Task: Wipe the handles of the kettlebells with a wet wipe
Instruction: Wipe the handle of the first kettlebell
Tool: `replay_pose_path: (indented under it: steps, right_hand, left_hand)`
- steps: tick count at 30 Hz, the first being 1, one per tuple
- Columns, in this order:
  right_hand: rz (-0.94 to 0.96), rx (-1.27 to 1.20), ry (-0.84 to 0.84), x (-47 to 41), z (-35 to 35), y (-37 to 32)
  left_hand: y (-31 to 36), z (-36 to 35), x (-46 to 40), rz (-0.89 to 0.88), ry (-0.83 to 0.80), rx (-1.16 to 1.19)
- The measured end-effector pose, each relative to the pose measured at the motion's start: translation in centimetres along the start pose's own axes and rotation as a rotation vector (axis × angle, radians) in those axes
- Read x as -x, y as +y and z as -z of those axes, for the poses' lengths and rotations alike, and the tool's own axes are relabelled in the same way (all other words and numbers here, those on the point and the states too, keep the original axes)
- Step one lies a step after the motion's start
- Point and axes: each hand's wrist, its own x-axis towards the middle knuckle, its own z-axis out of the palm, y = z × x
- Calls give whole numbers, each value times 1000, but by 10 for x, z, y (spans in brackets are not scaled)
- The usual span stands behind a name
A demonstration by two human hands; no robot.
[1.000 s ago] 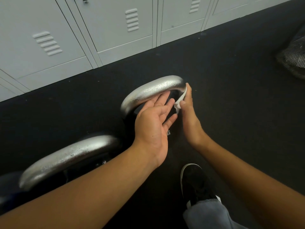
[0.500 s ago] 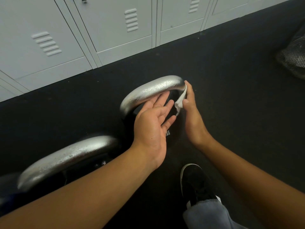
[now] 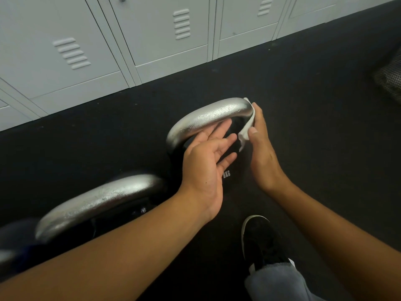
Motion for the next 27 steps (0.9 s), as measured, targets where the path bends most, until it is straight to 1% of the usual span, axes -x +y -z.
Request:
replay_pose_path:
  steps: [6, 12, 16, 20, 22, 27]
  right_hand:
    - [-52, -2, -6, -15, 7, -17]
    - [39, 110, -31, 0, 5, -11]
    - [41, 81, -50, 0, 10, -10]
    - [-64, 81, -44, -17, 16, -21]
    - [-76, 91, -43, -20, 16, -24]
    - [98, 143, -38, -11, 11, -22]
  left_hand:
    - [1, -1, 1, 0, -1, -26]
    - [2, -1, 3, 3, 0, -35]
    - [2, 0, 4, 3, 26, -29]
    - [4, 0, 4, 8, 43, -1]
    - [5, 0, 4, 16, 46, 21]
    - [7, 1, 3, 31, 67, 57]
